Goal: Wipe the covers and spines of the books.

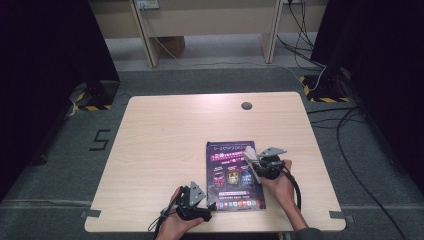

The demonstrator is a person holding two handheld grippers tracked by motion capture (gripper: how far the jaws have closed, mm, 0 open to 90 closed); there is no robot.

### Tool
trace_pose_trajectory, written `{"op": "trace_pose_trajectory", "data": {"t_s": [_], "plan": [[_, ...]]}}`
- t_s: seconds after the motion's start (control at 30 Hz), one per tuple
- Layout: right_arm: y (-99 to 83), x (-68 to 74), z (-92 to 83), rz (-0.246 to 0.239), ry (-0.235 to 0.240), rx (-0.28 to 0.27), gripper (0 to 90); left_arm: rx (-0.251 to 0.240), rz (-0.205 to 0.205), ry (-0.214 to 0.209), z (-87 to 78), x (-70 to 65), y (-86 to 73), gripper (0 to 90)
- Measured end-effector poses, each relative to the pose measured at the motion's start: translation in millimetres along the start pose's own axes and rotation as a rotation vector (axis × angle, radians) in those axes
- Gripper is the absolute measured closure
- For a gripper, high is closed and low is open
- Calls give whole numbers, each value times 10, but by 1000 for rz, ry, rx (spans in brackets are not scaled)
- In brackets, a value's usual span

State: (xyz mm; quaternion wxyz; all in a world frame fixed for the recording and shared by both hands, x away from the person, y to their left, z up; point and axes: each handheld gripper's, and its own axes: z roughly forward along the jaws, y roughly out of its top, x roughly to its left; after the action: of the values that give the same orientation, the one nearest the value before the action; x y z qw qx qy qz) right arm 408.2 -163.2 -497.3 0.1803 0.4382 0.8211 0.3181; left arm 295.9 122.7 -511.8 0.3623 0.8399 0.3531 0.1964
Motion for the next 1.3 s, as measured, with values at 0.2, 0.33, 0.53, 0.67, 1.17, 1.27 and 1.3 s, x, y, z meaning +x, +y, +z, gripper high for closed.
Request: {"op": "trace_pose_trajectory", "data": {"t_s": [0.2, 0.33, 0.53, 0.67, 1.17, 1.27, 1.3], "plan": [[113, -81, 114, 29, -20, -5, 736, -1, 0, -1, 0, -1, -1, 173], [189, -138, 194, 38, -36, -11, 737, -1, 0, 0, 0, -1, -1, 173], [239, -94, 229, 10, -55, -6, 752, 0, -2, -2, 0, 2, -2, 172], [226, -30, 229, 16, -14, -13, 751, 0, -2, 1, -2, 0, -3, 172], [193, 679, 203, -137, 187, -10, 749, -1, -12, 1, 2, 8, -9, 160], [211, 769, 226, -152, 219, -11, 748, -2, -16, 3, 5, 9, -10, 152], [219, 791, 235, -158, 225, -13, 748, 1, -17, 2, 4, 12, -10, 151]]}}
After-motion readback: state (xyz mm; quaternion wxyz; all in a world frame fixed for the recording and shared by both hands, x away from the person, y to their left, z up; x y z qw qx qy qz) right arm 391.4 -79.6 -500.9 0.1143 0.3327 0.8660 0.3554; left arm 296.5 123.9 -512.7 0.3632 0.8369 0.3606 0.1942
